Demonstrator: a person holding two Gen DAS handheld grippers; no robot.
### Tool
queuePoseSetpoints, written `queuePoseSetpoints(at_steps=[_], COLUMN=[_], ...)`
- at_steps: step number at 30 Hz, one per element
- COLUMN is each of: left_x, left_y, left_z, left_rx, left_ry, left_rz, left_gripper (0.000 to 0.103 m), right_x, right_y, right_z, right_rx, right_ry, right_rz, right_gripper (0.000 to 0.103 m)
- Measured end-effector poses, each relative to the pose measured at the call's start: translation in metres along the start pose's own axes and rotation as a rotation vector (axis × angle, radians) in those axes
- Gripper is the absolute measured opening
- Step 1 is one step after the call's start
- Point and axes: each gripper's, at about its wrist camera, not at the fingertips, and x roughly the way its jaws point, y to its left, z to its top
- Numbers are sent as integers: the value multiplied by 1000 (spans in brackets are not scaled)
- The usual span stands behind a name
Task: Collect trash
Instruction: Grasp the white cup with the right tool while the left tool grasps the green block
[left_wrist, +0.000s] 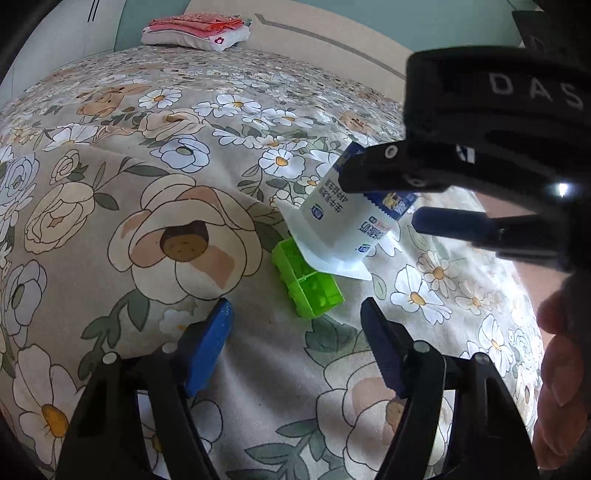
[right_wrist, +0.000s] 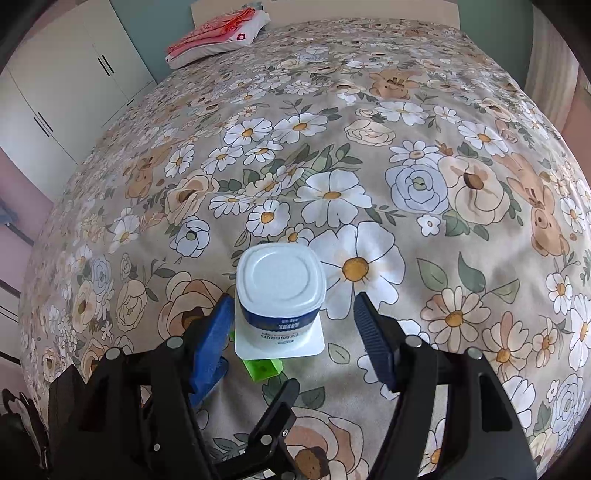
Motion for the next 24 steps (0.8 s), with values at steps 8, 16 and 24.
queuePoseSetpoints(at_steps=[8, 16, 24], left_x=[10, 13, 9], left_y=[7, 29, 42], left_z=[10, 19, 20], left_rx=[19, -20, -20], left_ry=[-8, -18, -8], left_rz=[23, -49, -121], left_gripper=[60, 28, 24], right_x=[18, 37, 28], right_y=[-8, 7, 4], right_z=[5, 8, -2], right_rx=[43, 69, 109], right_ry=[10, -9, -89], right_rz=[38, 25, 15], right_gripper=[67, 52, 49])
